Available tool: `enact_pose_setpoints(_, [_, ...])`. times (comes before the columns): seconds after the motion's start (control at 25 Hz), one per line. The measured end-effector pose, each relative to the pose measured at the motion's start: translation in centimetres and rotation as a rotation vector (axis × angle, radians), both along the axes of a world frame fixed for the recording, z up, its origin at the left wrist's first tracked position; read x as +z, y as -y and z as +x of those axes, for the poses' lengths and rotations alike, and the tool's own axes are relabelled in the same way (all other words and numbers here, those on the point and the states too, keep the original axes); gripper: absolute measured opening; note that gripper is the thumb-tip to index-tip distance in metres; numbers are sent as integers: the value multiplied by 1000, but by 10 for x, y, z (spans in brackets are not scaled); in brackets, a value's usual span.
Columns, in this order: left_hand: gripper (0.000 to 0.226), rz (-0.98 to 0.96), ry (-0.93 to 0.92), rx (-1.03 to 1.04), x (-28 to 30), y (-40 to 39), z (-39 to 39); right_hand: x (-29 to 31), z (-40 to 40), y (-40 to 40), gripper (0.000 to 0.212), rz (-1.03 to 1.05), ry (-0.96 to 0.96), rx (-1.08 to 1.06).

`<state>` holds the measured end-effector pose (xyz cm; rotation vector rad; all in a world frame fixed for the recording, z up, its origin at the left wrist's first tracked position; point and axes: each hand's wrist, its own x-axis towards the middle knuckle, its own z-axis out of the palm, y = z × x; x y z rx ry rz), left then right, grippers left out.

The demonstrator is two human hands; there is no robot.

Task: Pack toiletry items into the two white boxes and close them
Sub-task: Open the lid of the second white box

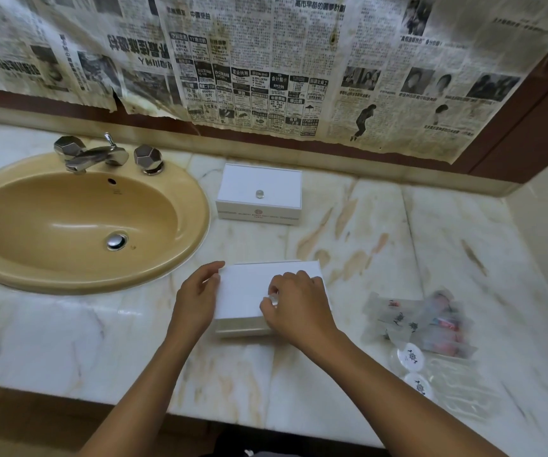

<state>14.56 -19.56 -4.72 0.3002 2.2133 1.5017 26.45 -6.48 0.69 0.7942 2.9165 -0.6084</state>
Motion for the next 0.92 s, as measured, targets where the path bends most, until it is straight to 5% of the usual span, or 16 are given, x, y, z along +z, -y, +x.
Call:
enact_pose_setpoints(0.28, [27,198,119,114,-1,-3,12,33,-29,-24,23,-140,-26,-85])
enact_pose_setpoints(0.68, [19,7,-2,270,-2,-35,12,46,-41,-52,26,-2,-359,-122])
enact_pose_setpoints(0.92, [32,-57,-52,328,-6,-45,10,48,-20,-72,21,-10,-464,-173])
